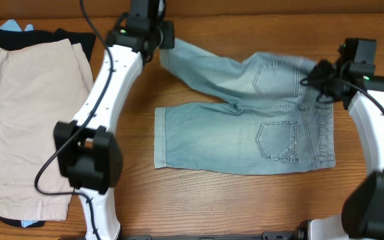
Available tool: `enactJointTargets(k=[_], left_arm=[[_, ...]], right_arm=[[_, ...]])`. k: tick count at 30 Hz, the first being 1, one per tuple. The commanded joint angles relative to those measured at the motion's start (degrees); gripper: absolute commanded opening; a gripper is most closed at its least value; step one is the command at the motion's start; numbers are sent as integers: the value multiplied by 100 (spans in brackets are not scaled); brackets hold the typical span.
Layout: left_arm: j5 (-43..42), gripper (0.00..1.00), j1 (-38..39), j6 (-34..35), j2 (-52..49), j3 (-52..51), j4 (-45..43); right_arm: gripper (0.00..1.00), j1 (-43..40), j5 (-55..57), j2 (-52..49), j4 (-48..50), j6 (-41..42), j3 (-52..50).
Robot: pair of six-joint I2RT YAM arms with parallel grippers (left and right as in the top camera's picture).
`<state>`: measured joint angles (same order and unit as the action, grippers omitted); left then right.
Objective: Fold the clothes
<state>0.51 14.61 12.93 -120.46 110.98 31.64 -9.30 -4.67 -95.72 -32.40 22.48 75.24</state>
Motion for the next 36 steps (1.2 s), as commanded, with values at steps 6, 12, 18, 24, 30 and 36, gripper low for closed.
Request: enactJointTargets(k=[6,12,18,24,30,36], left_arm=[[-24,100,-79,896,-481,133,-765],[-525,100,-197,415,-186,413,697],[-396,100,-184,-149,291,479,2262],[-214,100,-177,317,981,476,3676],[286,100,20,986,1381,229,4907],[289,100,595,2247,1606,-1062,4699]], right_arm=[[100,-11,142,-474,1320,15,101],[100,-20,133,-2,275,-7,133],[100,-20,-448,824,-955,-44,133],[100,-4,-656,1867,-2417,-20,133],[100,-4,260,2833,-4092,730,131],[100,-4,702,3394,-5034,1405,26]])
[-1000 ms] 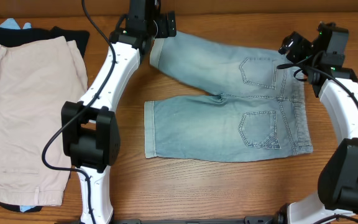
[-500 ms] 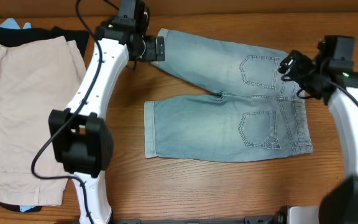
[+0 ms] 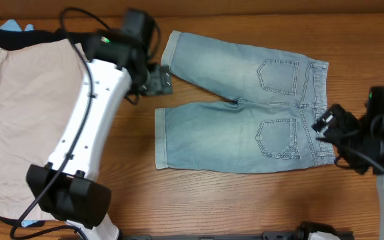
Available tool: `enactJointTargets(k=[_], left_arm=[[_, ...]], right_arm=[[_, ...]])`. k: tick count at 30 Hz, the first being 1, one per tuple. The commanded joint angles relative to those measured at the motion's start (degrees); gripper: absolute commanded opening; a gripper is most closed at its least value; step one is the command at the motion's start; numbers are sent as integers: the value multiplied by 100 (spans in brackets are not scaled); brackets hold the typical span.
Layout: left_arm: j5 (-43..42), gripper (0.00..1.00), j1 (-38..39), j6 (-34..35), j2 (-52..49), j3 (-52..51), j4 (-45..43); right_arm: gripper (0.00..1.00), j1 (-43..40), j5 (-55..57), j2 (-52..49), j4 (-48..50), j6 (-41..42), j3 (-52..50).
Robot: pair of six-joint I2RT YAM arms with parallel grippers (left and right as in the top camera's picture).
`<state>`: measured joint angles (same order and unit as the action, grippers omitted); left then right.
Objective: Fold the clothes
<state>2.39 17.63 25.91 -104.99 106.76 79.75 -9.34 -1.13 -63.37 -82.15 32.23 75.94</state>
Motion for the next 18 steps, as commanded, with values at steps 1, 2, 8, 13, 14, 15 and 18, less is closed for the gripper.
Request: enactJointTargets(k=[1,2,8,13,14,15,18], left_arm=[[76,100,398,1182,85,-944,-229],[70,100,490,1331,98,-1207,-343],[-46,97,903,2299,129,-2782,-977],[-758,96,1016,2321,179,-3713,-1738],[-881,95,1016,2321,214,-3851,-1853],[-994,95,1016,2323,258,-4022,-1991],[-1040,93,1016,2387,378,-4406,-2247]], right_arm=[[100,0,356,192,-101,428,-92],[100,0,363,199,-111,428,-136],[100,0,358,136,39,426,-551],[100,0,358,83,223,428,-883],[100,0,356,83,260,428,-933],[100,0,350,83,299,428,-992],[100,0,339,83,444,428,-1163]])
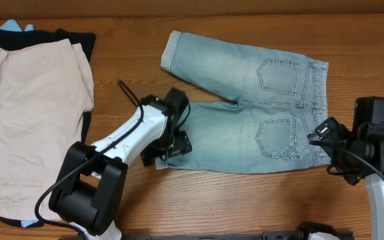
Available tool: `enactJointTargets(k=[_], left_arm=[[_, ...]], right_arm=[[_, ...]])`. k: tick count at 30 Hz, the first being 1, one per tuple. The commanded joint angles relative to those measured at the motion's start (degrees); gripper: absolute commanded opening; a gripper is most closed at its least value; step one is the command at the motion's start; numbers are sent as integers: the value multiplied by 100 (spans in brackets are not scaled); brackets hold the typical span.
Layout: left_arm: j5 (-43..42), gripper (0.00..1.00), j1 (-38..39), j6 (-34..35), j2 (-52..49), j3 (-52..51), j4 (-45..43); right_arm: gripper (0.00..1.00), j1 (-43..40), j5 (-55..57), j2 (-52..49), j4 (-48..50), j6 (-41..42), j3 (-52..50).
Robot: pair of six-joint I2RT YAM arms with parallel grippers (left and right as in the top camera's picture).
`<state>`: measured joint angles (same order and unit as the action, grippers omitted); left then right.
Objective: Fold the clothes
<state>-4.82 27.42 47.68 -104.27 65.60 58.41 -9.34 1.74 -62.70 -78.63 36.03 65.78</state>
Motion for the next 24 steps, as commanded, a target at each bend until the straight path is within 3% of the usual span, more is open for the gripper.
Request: enactJointTargets(k=[1,9,14,24], left_arm=[[-319,93,37,212,328,-385,-179],[-247,89,35,205,345,-1064,-802],[518,87,37,205,345,-1187,-903],[1104,58,28,142,345,-1217,-1235]], right_arm=[[100,0,33,15,144,48,-210],[94,0,-181,15,629,48,-745],[89,0,-181,15,798,48,-1034],[70,0,-181,11,848,42,-1182]])
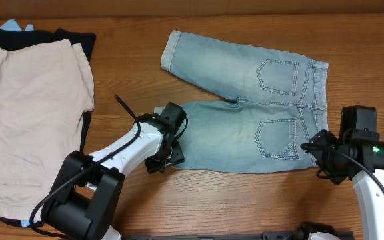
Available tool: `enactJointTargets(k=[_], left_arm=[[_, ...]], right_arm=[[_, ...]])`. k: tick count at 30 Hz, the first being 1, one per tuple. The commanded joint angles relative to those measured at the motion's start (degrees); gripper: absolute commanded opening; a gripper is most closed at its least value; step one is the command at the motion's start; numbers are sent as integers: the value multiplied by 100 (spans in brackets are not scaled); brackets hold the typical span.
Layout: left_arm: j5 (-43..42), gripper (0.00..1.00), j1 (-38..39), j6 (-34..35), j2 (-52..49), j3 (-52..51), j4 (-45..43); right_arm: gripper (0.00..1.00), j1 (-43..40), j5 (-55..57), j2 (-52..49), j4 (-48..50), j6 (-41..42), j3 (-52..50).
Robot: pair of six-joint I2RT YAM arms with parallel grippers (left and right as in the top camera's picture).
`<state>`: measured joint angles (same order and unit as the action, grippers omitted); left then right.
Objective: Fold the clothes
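A pair of light blue jeans (245, 113) lies flat on the wooden table, back pockets up, legs pointing left and waistband to the right. My left gripper (163, 157) is down at the near corner of the lower leg's cuff and covers it. At the near corner of the waistband is my right gripper (314, 156), touching or just over the denim. The overhead view does not show how wide either pair of fingers stands, or whether cloth is between them.
A pile of clothes sits at the far left: beige shorts (35, 113) on top, with a black garment (79, 37) and a light blue one (12, 27) under them. The left arm (115, 157) stretches across the table's front left. Bare wood (245, 200) lies in front of the jeans.
My left gripper has shifted a little toward the front-left, onto the lower cuff's near corner. The right gripper has moved slightly left and nearer, onto the waistband's near corner. The jeans lie unchanged.
At first the left gripper was at the upper leg's cuff and the right at the waistband's far end, with the jeans rumpled. Then the jeans lay flat with both grippers beside them. Then the left gripper was at the lower cuff, and now both sit at the near corners.
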<state>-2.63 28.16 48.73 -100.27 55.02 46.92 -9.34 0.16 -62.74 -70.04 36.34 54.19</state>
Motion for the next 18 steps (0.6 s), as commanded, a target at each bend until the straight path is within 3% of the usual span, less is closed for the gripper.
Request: enactJointTargets(k=[1,9,18], left_arm=[[905,55,-52,-33,-55,-157,-133],[903,4,-516,-686,-55,-83,-352],[647,4,-1276,-752,-55,-83,-369]], right_arm=[[69,0,-24,15,-44,9,-24],[56,2,-153,13,2,-31,-280],[42,101,-890,-387,957,-26,-1132]])
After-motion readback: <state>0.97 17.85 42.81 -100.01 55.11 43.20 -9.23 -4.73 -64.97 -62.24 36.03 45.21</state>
